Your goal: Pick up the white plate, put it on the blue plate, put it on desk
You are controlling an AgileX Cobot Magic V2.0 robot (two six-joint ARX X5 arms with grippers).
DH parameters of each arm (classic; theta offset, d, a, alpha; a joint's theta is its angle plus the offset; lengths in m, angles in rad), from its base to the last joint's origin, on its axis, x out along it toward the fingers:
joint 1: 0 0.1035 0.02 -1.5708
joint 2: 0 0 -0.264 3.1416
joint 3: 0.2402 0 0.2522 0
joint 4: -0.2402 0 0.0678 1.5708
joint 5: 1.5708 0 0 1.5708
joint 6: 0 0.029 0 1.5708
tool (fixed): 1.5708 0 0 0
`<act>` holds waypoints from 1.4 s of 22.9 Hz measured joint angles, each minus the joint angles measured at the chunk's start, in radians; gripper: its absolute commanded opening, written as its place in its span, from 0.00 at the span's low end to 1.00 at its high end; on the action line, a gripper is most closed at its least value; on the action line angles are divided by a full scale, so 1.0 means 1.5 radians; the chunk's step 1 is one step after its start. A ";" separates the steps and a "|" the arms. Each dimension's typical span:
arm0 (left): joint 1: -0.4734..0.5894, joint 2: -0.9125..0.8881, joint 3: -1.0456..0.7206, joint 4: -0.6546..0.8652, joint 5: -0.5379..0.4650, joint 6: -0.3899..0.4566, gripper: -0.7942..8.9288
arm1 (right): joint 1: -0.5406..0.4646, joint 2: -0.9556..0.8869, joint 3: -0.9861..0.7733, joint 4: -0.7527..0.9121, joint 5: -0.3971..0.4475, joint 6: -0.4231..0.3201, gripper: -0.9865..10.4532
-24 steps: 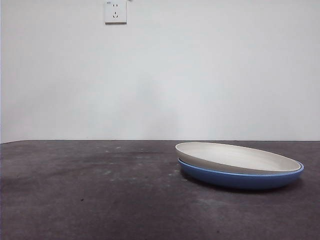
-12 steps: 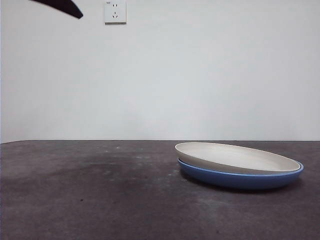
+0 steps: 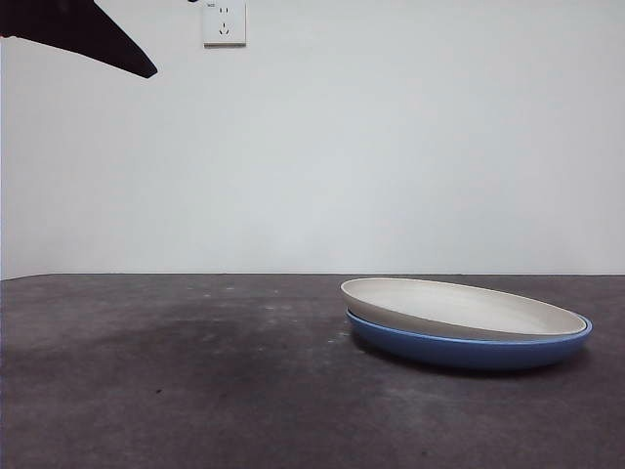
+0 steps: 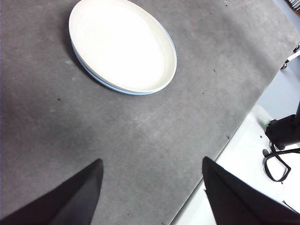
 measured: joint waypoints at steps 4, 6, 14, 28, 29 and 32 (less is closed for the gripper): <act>0.000 0.000 0.000 0.000 0.000 0.002 0.43 | 0.000 0.036 0.000 0.000 0.023 0.012 0.46; 0.000 0.000 0.000 0.000 0.000 0.002 0.43 | 0.000 0.073 -0.005 0.013 0.047 0.017 0.46; 0.000 0.000 0.000 0.000 0.000 0.007 0.43 | 0.000 0.291 -0.082 0.223 0.052 0.052 0.46; 0.000 0.000 0.000 0.000 0.000 0.007 0.43 | 0.000 0.530 -0.082 0.371 0.051 0.059 0.41; 0.000 0.000 0.000 0.000 0.000 0.007 0.43 | 0.000 0.541 -0.082 0.376 0.051 0.059 0.39; 0.000 0.000 0.000 0.000 0.000 0.007 0.43 | 0.000 0.567 -0.082 0.391 0.050 0.059 0.37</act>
